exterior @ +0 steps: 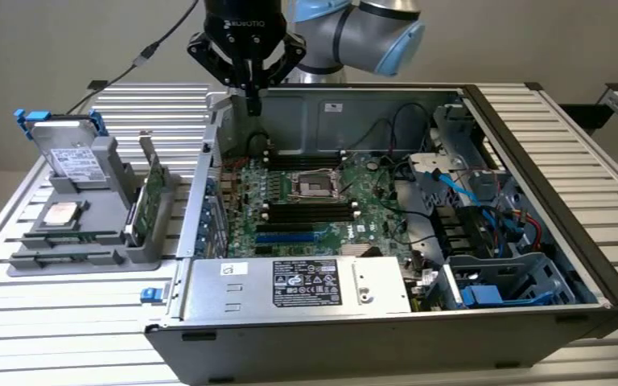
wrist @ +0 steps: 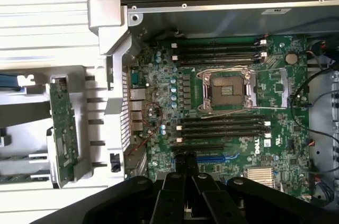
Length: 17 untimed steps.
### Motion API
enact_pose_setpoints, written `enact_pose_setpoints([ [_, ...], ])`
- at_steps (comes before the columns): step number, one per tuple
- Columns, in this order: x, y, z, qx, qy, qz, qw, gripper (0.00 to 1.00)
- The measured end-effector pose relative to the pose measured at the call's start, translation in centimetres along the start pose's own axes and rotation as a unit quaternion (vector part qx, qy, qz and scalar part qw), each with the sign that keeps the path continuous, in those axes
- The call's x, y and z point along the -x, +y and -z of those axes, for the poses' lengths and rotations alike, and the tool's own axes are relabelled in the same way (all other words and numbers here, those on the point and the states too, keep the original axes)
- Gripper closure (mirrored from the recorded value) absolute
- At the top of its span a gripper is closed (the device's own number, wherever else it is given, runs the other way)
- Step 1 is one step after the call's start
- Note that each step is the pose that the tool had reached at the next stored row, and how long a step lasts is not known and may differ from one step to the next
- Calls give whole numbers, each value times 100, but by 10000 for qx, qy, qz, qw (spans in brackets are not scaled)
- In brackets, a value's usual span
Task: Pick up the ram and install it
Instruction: 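Reach for the ram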
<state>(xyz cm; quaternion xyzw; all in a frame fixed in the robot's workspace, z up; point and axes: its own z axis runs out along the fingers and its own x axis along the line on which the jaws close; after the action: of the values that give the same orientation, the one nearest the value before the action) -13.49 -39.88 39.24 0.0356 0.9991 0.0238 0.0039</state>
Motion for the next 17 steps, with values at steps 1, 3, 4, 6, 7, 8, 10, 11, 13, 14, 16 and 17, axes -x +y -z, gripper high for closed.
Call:
enact_pose_setpoints([
  [1,-45,-3,-2,-1,14,-1,10000,90],
  [3,-136,-10,-8,-3,44,-2,10000,90],
  [4,-181,-14,-10,-5,64,-3,10000,90],
  [6,-273,-20,-17,-8,104,-4,9999,90],
  [7,-316,-24,-21,-8,117,-5,9999,90],
  [8,-363,-27,-28,-9,128,-6,9999,90],
  [10,-454,-34,-42,-11,148,-6,9999,90],
  [11,-498,-38,-50,-12,160,-7,9999,90],
  [13,-590,-45,-67,-13,177,-8,9998,90],
  [14,-635,-49,-74,-13,180,-8,9998,90],
  [16,-728,-56,-89,-13,186,-8,9998,90],
  [17,-771,-59,-96,-13,189,-9,9998,90],
])
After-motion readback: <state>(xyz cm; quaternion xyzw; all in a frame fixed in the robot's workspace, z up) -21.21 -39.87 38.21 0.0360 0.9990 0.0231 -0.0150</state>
